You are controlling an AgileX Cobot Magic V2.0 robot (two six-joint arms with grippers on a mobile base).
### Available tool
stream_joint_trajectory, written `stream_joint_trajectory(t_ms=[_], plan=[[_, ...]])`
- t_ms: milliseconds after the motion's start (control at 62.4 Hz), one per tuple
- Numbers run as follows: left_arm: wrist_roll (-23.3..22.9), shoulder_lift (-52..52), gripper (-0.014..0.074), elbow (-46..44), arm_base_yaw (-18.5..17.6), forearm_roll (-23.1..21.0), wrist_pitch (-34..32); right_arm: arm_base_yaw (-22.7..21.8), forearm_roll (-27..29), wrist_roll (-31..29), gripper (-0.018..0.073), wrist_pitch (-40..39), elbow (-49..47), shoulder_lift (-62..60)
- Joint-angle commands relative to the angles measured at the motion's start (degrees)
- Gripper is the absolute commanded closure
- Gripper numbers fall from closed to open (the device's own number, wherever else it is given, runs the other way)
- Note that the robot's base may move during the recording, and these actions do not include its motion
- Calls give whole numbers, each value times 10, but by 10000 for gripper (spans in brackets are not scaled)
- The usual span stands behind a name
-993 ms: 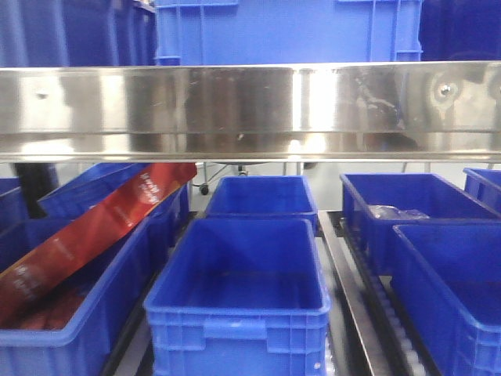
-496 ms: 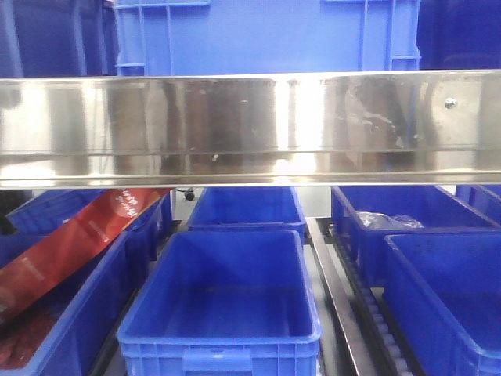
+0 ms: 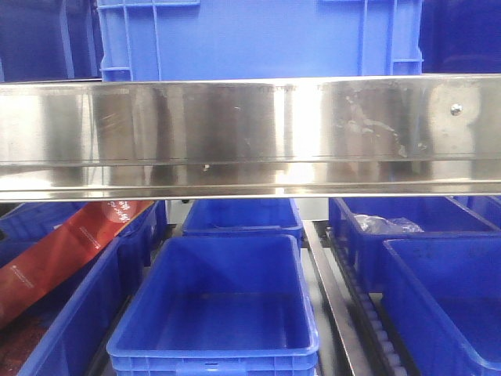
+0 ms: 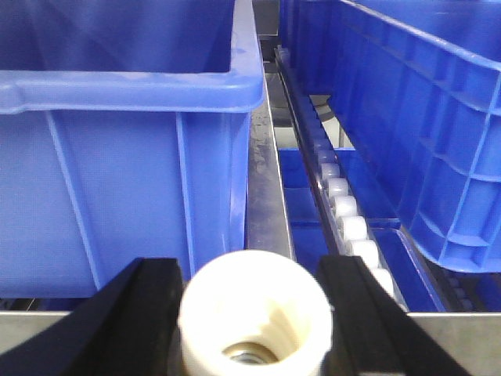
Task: Place valve from conveyor to right shelf box
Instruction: 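Lower both held valves over the blue boxes on the shelf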
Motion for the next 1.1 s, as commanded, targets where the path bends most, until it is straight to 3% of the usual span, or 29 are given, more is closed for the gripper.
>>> stream_joint_trajectory(t_ms=[0,609,737,897,1089], plan=[[0,-4,708,-4,3,-2,-33,-1,-4,-1,722,-42,-6,-5],[-2,3,708,-16,1,-11,-31,3,4,-7,722,-67,-22,2],[47,34,708,-80,-6,-11,2,37,4,-57,722,-65,-82,27],[50,118,708,-177,-32,-11,3,96,4,-58,722,-69,-169,101],[50,213,708,-291,-113,-11,1,163,4,-58,722,-91,-274,210]])
